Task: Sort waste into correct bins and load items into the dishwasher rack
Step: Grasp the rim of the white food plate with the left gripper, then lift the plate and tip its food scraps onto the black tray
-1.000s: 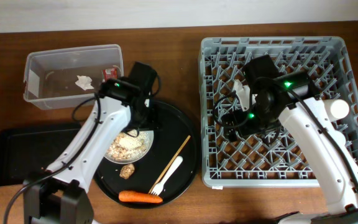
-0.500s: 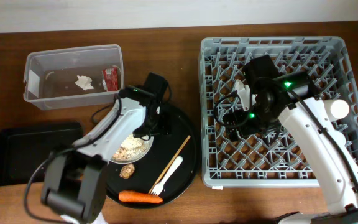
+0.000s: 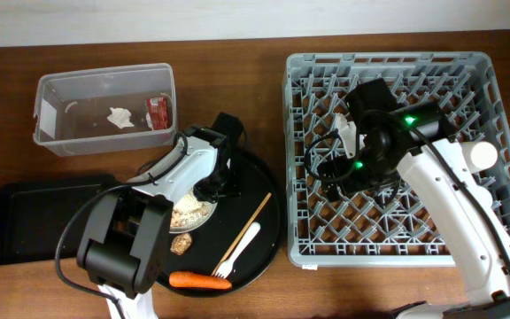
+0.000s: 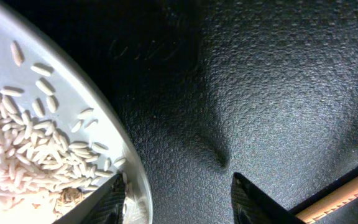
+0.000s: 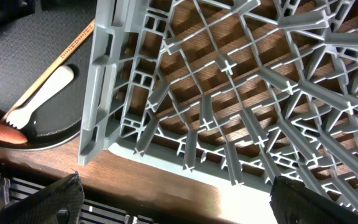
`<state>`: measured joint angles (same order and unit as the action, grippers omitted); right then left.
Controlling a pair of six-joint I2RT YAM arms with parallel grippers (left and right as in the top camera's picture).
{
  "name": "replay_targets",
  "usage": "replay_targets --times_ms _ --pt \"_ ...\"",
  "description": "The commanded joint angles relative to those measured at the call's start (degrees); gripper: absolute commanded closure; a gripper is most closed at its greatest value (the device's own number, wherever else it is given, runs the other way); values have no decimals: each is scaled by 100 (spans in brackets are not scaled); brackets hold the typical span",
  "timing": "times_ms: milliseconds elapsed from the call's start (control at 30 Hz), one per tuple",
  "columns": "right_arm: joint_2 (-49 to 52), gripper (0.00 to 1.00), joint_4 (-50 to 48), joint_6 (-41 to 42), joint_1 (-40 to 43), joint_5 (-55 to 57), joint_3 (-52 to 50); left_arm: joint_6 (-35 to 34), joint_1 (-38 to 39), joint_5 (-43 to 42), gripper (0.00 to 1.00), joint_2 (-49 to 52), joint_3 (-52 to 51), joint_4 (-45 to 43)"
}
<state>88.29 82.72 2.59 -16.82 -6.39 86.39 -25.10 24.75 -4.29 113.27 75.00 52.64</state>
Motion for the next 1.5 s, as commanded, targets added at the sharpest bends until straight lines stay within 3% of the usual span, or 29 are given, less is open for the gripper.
replay_targets --times_ms 0,100,233,467,567,800,1033,1467 --pt "-52 1 4 4 7 92 17 -11 55 -37 58 105 -35 37" --pt "-52 1 7 2 7 92 17 -13 61 354 71 105 -37 155" --pt "-52 1 7 2 7 92 17 -13 61 977 77 105 -37 249" --pt "-52 1 26 2 7 92 17 -13 61 1172 89 105 -37 245" --pt "-52 1 26 2 7 92 17 -13 61 1169 99 105 -37 245" --pt "-52 1 26 2 7 105 17 -13 61 1447 100 103 7 437" --pt "-52 1 28 2 7 109 17 -11 61 2133 100 76 573 1397" --pt "-52 1 109 2 7 114 17 -17 61 2234 100 -568 896 2253"
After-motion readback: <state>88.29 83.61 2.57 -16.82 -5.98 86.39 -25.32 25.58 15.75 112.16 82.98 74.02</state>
